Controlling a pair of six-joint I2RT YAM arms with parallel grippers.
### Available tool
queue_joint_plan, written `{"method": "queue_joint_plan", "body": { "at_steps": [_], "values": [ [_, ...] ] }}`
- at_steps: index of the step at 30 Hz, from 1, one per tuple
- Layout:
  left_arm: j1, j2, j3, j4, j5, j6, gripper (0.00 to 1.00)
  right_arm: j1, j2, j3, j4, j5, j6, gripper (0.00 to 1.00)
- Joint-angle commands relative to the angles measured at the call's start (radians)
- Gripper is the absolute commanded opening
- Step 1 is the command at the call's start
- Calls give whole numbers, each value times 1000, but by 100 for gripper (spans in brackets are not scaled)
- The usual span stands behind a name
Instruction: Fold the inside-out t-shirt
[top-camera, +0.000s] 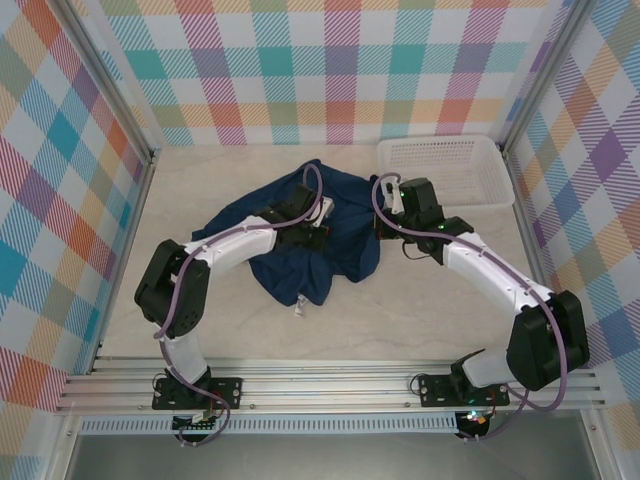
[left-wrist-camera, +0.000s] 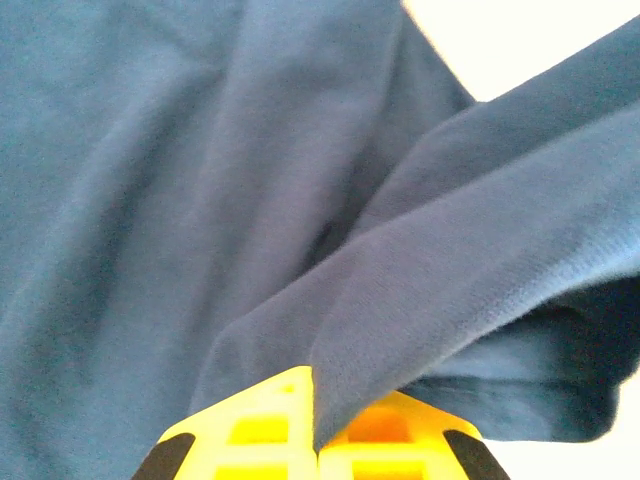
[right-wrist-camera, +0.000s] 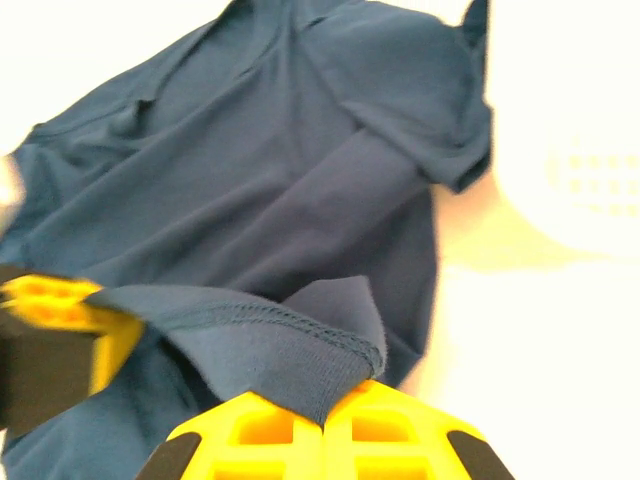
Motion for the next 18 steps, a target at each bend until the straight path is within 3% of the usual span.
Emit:
{"method": "queue_joint_plan", "body": {
  "at_steps": [1, 4, 8, 13, 18],
  "values": [
    [6, -145, -3, 9, 230, -56, 0, -5, -17, 56, -72, 147, -85, 0],
    [6, -219, -9, 87, 380, -152, 0, -9, -10, 82, -104, 222, -131, 5],
    [4, -239, 37, 54, 402, -204, 0, -10, -44, 80, -104, 188, -183, 20],
    [4, -210, 90, -27, 367, -205, 0, -8, -166, 21, -93, -112, -204, 40],
    [4, -199, 111, -63, 349, -186, 0, 17, -364, -188, 27, -388, -189, 42]
  ]
}}
